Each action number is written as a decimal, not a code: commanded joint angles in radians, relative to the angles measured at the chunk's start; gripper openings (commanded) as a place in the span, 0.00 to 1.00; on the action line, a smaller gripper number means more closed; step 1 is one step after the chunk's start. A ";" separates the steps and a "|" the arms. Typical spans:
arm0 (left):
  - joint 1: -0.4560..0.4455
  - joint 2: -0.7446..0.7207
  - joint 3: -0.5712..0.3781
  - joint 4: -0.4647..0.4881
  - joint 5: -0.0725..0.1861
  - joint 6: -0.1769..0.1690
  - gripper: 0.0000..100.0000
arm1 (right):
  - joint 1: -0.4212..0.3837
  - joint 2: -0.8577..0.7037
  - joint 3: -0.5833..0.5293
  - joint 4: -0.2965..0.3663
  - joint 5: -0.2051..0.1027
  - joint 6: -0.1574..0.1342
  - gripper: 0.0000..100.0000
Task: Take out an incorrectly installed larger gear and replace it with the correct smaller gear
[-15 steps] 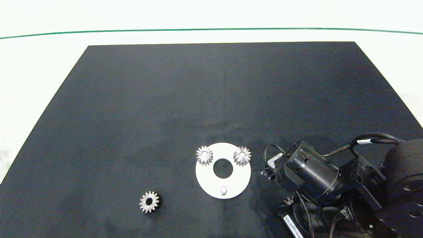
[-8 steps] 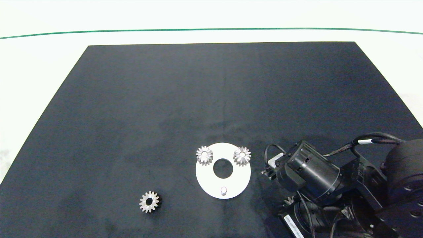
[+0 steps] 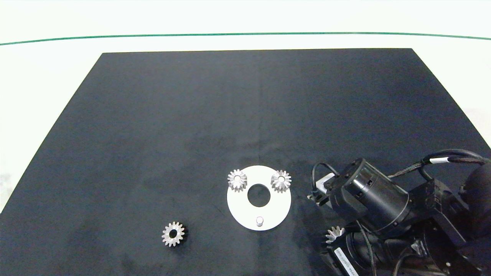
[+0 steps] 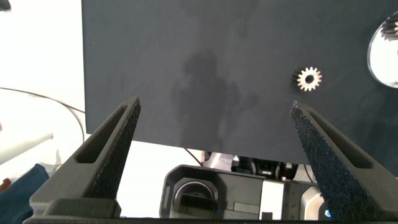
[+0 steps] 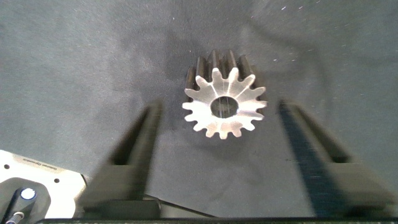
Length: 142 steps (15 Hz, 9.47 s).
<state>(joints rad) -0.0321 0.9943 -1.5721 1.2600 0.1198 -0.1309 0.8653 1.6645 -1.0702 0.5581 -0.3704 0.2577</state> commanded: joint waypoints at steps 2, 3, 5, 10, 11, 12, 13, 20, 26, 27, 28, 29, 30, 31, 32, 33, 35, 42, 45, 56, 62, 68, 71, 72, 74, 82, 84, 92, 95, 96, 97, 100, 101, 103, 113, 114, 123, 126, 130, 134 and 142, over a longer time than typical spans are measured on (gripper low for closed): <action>0.000 0.009 0.003 0.006 0.001 -0.001 1.00 | 0.000 -0.091 -0.066 0.023 -0.005 -0.063 1.00; 0.000 0.014 0.004 0.004 0.001 -0.001 1.00 | -0.002 -0.112 -0.100 0.052 -0.007 -0.083 1.00; 0.001 0.023 0.004 0.002 0.001 -0.001 1.00 | -0.002 -0.130 -0.185 0.135 -0.005 -0.084 1.00; -0.011 0.058 0.029 -0.001 -0.005 -0.001 1.00 | -0.086 -0.244 -0.341 0.342 -0.053 -0.087 1.00; -0.025 0.076 0.038 -0.002 -0.006 -0.004 1.00 | -0.120 -0.253 -0.344 0.344 -0.053 -0.087 1.00; -0.042 0.090 0.044 -0.002 -0.008 -0.006 1.00 | -0.160 -0.252 -0.343 0.344 -0.053 -0.086 1.00; -0.055 0.104 0.049 -0.004 -0.008 -0.010 1.00 | -0.197 -0.252 -0.341 0.342 -0.051 -0.081 1.00; -0.224 0.193 0.067 -0.037 -0.015 -0.098 1.00 | -0.230 -0.255 -0.375 0.339 -0.028 -0.080 1.00; -0.379 0.322 0.141 -0.146 -0.005 -0.135 1.00 | -0.221 -0.267 -0.355 0.336 -0.028 -0.081 1.00; -0.396 0.340 0.146 -0.148 -0.005 -0.181 1.00 | -0.220 -0.265 -0.355 0.335 -0.027 -0.081 1.00; -0.433 0.351 0.150 -0.151 -0.003 -0.243 1.00 | -0.220 -0.262 -0.356 0.335 -0.025 -0.083 1.00; -0.471 0.354 0.159 -0.151 0.029 -0.297 1.00 | -0.221 -0.262 -0.356 0.335 -0.018 -0.086 1.00; -0.517 0.362 0.178 -0.157 0.093 -0.346 1.00 | -0.220 -0.264 -0.358 0.333 -0.012 -0.087 1.00; -0.571 0.380 0.204 -0.168 0.166 -0.408 1.00 | -0.221 -0.265 -0.358 0.325 -0.007 -0.094 1.00; -0.623 0.386 0.244 -0.191 0.218 -0.460 1.00 | -0.221 -0.264 -0.358 0.321 -0.004 -0.095 1.00; -0.654 0.388 0.288 -0.218 0.245 -0.486 1.00 | -0.221 -0.264 -0.358 0.321 -0.001 -0.095 1.00; -0.684 0.392 0.397 -0.327 0.259 -0.500 1.00 | -0.221 -0.264 -0.358 0.321 -0.001 -0.095 1.00; -0.739 0.452 0.425 -0.387 0.251 -0.516 1.00 | -0.221 -0.264 -0.355 0.321 0.008 -0.097 1.00; -0.781 0.509 0.426 -0.429 0.251 -0.586 1.00 | -0.221 -0.258 -0.355 0.321 0.008 -0.097 1.00; -0.798 0.600 0.442 -0.548 0.261 -0.625 1.00 | -0.220 -0.256 -0.352 0.321 0.016 -0.101 1.00; -0.789 0.604 0.480 -0.593 0.261 -0.615 1.00 | -0.220 -0.247 -0.350 0.321 0.016 -0.101 1.00; -0.773 0.621 0.517 -0.662 0.261 -0.602 1.00 | -0.220 -0.246 -0.350 0.321 0.018 -0.101 1.00; -0.753 0.632 0.520 -0.680 0.261 -0.592 1.00 | -0.220 -0.244 -0.349 0.321 0.018 -0.101 1.00; -0.749 0.632 0.526 -0.692 0.261 -0.586 1.00 | -0.220 -0.244 -0.349 0.321 0.018 -0.103 1.00; -0.747 0.635 0.527 -0.692 0.261 -0.581 1.00 | -0.220 -0.241 -0.349 0.321 0.016 -0.103 1.00; -0.749 0.639 0.547 -0.728 0.261 -0.576 0.88 | -0.220 -0.226 -0.350 0.321 0.018 -0.101 1.00; -0.749 0.639 0.550 -0.729 0.261 -0.576 0.83 | -0.220 -0.226 -0.350 0.321 0.018 -0.101 1.00; -0.750 0.641 0.557 -0.728 0.261 -0.573 0.68 | -0.220 -0.226 -0.350 0.321 0.018 -0.101 1.00; -0.750 0.641 0.557 -0.729 0.261 -0.573 0.62 | -0.220 -0.227 -0.349 0.321 0.018 -0.101 1.00; -0.752 0.641 0.557 -0.729 0.261 -0.573 0.59 | -0.220 -0.227 -0.350 0.321 0.018 -0.101 1.00; -0.752 0.641 0.557 -0.729 0.261 -0.573 0.58 | -0.220 -0.227 -0.349 0.321 0.018 -0.101 1.00; -0.752 0.647 0.557 -0.729 0.261 -0.572 0.52 | -0.220 -0.227 -0.349 0.321 0.018 -0.101 1.00; -0.752 0.647 0.557 -0.729 0.261 -0.572 0.50 | -0.220 -0.226 -0.349 0.321 0.018 -0.101 1.00; -0.753 0.650 0.557 -0.729 0.261 -0.572 0.46 | -0.220 -0.227 -0.349 0.321 0.018 -0.101 1.00; -0.750 0.661 0.564 -0.749 0.264 -0.572 0.26 | -0.220 -0.227 -0.350 0.321 0.018 -0.101 1.00; -0.752 0.659 0.566 -0.749 0.265 -0.572 0.25 | -0.220 -0.227 -0.350 0.321 0.018 -0.101 1.00; -0.753 0.653 0.586 -0.757 0.294 -0.556 0.17 | -0.220 -0.226 -0.350 0.321 0.018 -0.103 1.00; -0.756 0.647 0.586 -0.757 0.301 -0.553 0.11 | -0.220 -0.226 -0.350 0.319 0.018 -0.101 1.00; -0.758 0.618 0.586 -0.752 0.299 -0.553 0.04 | -0.221 -0.227 -0.350 0.319 0.018 -0.101 1.00; -0.773 0.561 0.580 -0.697 0.297 -0.552 0.01 | -0.221 -0.226 -0.350 0.319 0.018 -0.101 1.00; -0.893 0.604 0.468 -0.613 0.297 -0.530 0.01 | -0.226 -0.227 -0.352 0.319 0.018 -0.103 1.00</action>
<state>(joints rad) -0.9045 1.5894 -1.0943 0.6426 0.4145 -0.6577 0.6402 1.4370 -1.4211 0.8726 -0.3506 0.1543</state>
